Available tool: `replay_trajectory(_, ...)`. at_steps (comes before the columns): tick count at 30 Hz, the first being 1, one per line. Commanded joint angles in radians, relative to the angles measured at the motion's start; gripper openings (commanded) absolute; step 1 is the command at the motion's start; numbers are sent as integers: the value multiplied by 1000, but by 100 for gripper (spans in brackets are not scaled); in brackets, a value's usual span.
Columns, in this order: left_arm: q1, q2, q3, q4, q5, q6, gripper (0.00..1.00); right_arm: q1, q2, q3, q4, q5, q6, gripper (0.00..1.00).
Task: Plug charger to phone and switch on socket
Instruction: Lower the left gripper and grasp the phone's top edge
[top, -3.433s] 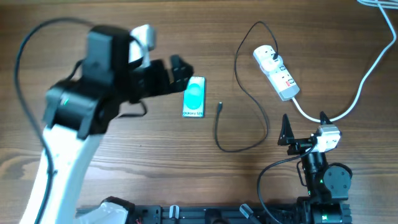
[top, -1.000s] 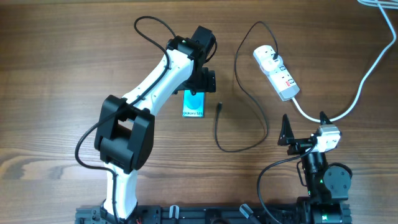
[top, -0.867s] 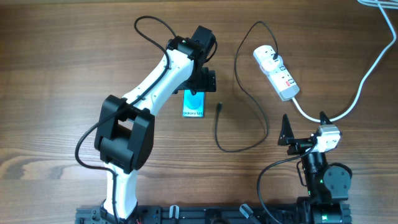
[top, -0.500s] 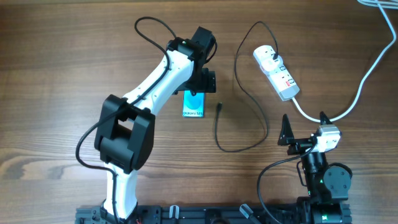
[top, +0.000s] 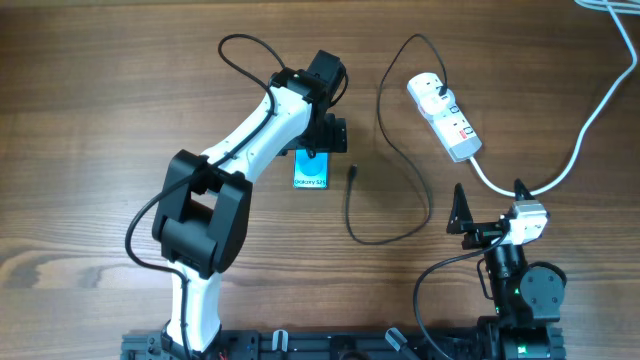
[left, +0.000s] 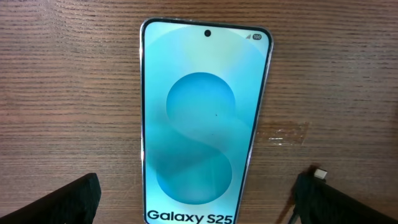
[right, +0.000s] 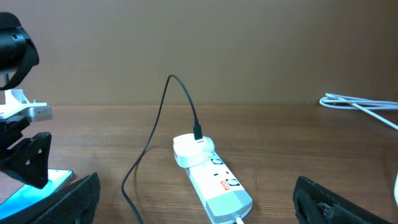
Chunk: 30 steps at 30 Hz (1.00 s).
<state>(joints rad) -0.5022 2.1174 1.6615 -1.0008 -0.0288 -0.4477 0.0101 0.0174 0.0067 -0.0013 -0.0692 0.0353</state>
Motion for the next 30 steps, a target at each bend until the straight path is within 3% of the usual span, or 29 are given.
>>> replay_trajectory(1, 0, 31, -11, 12, 2, -2, 100, -4, -6, -2, 2, 17, -9, 99)
replay_trajectory(30, 0, 90, -21, 70, -32, -5, 100, -4, -6, -2, 2, 17, -9, 100)
